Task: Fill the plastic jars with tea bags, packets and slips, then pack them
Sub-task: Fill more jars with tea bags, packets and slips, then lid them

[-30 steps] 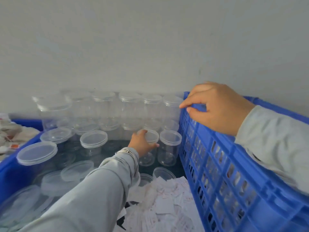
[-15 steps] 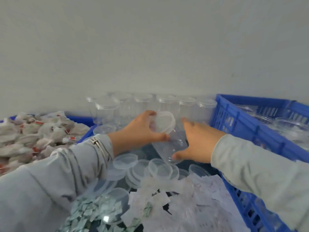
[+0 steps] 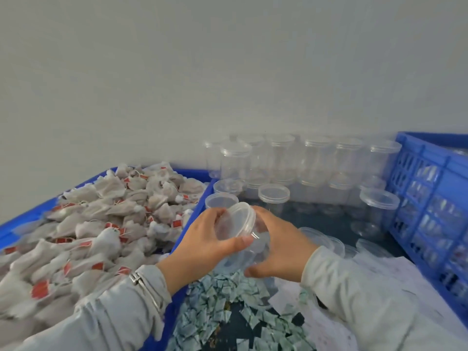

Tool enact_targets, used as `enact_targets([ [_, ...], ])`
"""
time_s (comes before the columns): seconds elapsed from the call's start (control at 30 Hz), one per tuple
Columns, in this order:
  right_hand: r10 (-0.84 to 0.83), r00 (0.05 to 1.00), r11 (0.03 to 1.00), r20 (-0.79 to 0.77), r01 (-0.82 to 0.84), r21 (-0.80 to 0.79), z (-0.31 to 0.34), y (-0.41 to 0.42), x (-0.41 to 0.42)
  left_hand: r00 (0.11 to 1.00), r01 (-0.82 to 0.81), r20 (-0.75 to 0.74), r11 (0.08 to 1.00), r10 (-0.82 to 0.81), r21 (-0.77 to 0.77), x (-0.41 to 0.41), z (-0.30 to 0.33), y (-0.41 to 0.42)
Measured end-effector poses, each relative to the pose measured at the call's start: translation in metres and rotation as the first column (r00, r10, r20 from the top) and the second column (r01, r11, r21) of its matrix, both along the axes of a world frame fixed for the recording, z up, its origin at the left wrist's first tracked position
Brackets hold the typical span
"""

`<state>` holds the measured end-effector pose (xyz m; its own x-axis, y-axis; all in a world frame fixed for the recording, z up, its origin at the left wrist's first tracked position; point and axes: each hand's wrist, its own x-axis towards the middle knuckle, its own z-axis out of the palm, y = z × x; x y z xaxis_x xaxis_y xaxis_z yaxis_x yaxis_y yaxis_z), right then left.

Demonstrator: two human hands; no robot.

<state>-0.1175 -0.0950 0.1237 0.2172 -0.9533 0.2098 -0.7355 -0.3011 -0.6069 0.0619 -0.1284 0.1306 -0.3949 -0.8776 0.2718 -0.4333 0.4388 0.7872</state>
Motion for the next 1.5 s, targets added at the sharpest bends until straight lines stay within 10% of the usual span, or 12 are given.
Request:
enact_targets([
  [0.13,-0.234,0.965,0.863,-0.117,0.151,-0.483,-0.014,0.001,0.009,0.990,-0.088,0.097,0.989,0.099,-0.115,-0.003,-0.006,0.000],
  [0.27,-0.461,0.835,0.632,-0.301,0.072,-0.771,-0.027,-0.007,0.007,0.985,-0.164,0.007,0.934,0.170,0.317,-0.014,-0.006,0.000],
  [0.4,-0.532,0.756,0.531,-0.382,-0.054,-0.846,-0.041,-0.010,-0.005,0.984,0.088,-0.164,0.618,0.067,0.781,-0.008,-0.006,0.001],
  [0.8,-0.739,0.673,0.290,-0.025,0.284,-0.914,-0.071,-0.007,-0.011,0.919,0.360,-0.375,0.126,0.124,0.924,0.003,-0.003,-0.007],
  [0.93,-0.721,0.635,0.303,0.278,0.649,-0.697,-0.061,0.005,-0.054,0.890,0.370,-0.418,0.244,0.184,0.896,0.012,-0.005,-0.020],
  [1.23,-0.524,0.690,0.451,0.500,0.722,-0.524,-0.085,0.024,-0.010,0.867,0.172,-0.386,0.536,0.316,0.827,-0.008,-0.016,-0.018],
  [1.5,-0.448,0.660,0.557,0.603,0.734,-0.389,-0.088,0.034,-0.004,0.997,-0.071,0.068,0.769,0.036,0.635,-0.014,-0.025,-0.014],
])
